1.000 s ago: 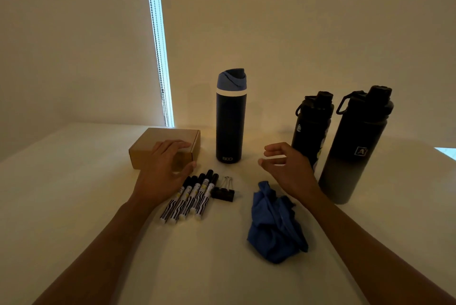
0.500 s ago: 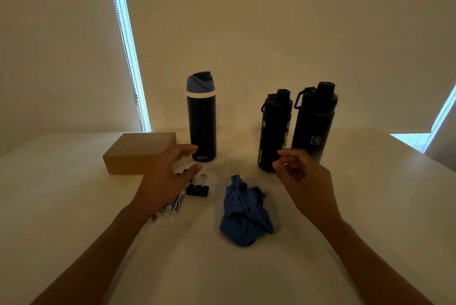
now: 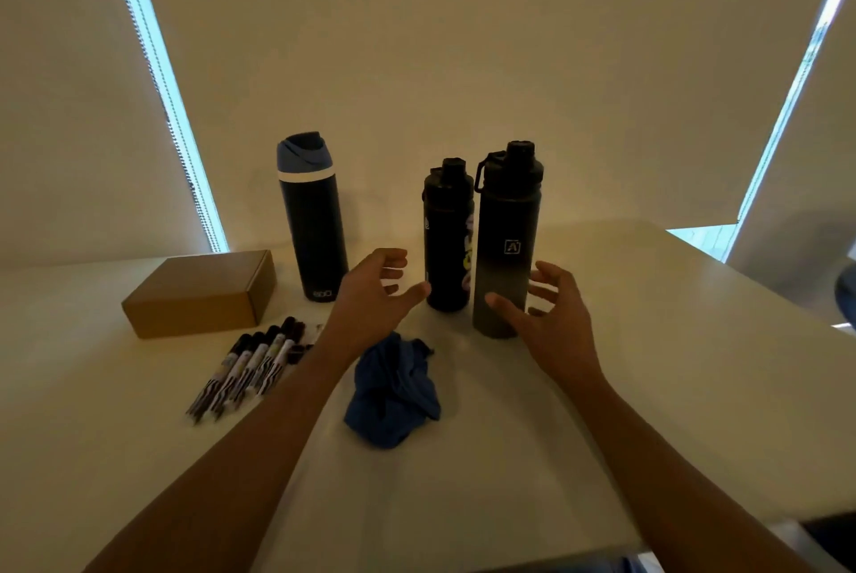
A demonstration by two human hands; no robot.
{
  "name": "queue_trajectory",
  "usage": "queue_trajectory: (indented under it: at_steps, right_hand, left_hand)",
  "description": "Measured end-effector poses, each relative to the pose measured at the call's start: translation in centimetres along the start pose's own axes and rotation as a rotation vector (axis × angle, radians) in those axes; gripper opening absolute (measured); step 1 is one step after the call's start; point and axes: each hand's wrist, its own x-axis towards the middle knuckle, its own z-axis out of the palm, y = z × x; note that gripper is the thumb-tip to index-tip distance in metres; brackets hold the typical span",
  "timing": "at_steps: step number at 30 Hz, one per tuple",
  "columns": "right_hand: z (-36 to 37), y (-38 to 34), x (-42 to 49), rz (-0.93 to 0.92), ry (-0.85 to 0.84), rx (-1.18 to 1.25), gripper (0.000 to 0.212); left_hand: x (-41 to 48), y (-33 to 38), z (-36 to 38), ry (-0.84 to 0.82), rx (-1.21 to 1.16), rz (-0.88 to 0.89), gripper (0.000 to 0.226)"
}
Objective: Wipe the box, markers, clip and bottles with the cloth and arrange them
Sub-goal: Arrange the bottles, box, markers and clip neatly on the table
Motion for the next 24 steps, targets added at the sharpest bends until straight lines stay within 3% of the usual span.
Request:
queue_trajectory:
  at_steps: [5, 19, 24]
  right_hand:
    - [0.0, 0.1, 0.1, -0.009, -0.082, 0.08, 0.076]
    - [4.1, -2.2, -1.5, -0.157, -0.156, 0.003, 0.07]
    - [6.0, -2.3, -1.3, -0.142, -0.172, 0.072, 0.049]
  left_hand:
    - [-0.2, 0.0, 0.9, 0.01, -0.018, -0.045, 0.061]
    - [-2.1, -3.5, -3.5, 0.065, -0.091, -0.048, 0.045]
    - [-2.5, -5.2, -5.6, 0.097, -0.023, -0.01, 0.042]
